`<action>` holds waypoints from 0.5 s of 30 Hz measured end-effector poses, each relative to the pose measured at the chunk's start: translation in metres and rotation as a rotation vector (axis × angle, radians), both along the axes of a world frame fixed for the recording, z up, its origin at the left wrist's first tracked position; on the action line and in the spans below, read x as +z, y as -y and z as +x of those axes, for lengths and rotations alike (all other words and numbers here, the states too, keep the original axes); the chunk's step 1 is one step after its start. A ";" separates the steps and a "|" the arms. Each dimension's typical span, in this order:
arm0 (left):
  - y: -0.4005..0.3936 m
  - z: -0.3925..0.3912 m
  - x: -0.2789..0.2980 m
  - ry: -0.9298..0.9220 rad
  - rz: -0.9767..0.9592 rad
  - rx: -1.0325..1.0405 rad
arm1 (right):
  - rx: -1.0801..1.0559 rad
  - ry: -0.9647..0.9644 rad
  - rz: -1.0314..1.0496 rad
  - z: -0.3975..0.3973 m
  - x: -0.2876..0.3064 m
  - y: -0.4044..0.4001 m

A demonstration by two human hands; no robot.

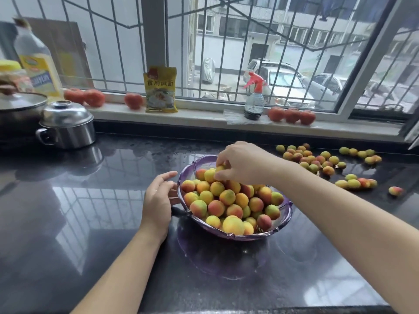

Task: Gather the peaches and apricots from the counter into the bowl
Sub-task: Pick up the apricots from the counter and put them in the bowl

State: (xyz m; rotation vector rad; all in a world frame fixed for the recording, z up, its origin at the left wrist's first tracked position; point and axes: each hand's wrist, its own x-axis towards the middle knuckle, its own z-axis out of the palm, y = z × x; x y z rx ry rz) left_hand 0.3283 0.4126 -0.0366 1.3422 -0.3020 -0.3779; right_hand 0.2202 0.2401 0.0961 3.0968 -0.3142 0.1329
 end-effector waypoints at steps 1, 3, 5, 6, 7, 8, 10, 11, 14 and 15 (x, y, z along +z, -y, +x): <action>0.000 0.000 0.000 0.006 0.011 0.002 | -0.003 -0.012 -0.013 0.000 0.000 -0.001; 0.001 0.000 0.000 0.019 0.027 0.000 | -0.008 -0.047 -0.041 0.001 0.000 -0.001; 0.002 0.000 0.002 0.037 0.046 -0.008 | -0.017 -0.069 -0.035 0.001 0.000 0.000; 0.004 -0.001 0.002 0.055 0.061 -0.015 | -0.019 -0.070 -0.027 0.001 -0.001 0.000; 0.005 -0.001 0.002 0.078 0.081 -0.024 | -0.018 -0.068 -0.024 0.001 -0.002 0.000; 0.005 -0.003 0.001 0.107 0.096 -0.039 | -0.016 -0.063 -0.026 0.001 -0.002 0.001; 0.005 -0.005 0.002 0.162 0.118 -0.076 | -0.014 -0.027 -0.002 -0.002 -0.004 0.005; 0.005 -0.006 0.003 0.184 0.122 -0.086 | -0.021 0.025 0.042 -0.005 -0.004 0.009; 0.005 -0.008 0.005 0.207 0.103 -0.092 | -0.101 0.371 0.212 -0.022 -0.009 0.028; 0.006 -0.008 0.004 0.219 0.113 -0.085 | -0.149 0.502 0.251 -0.030 -0.013 0.036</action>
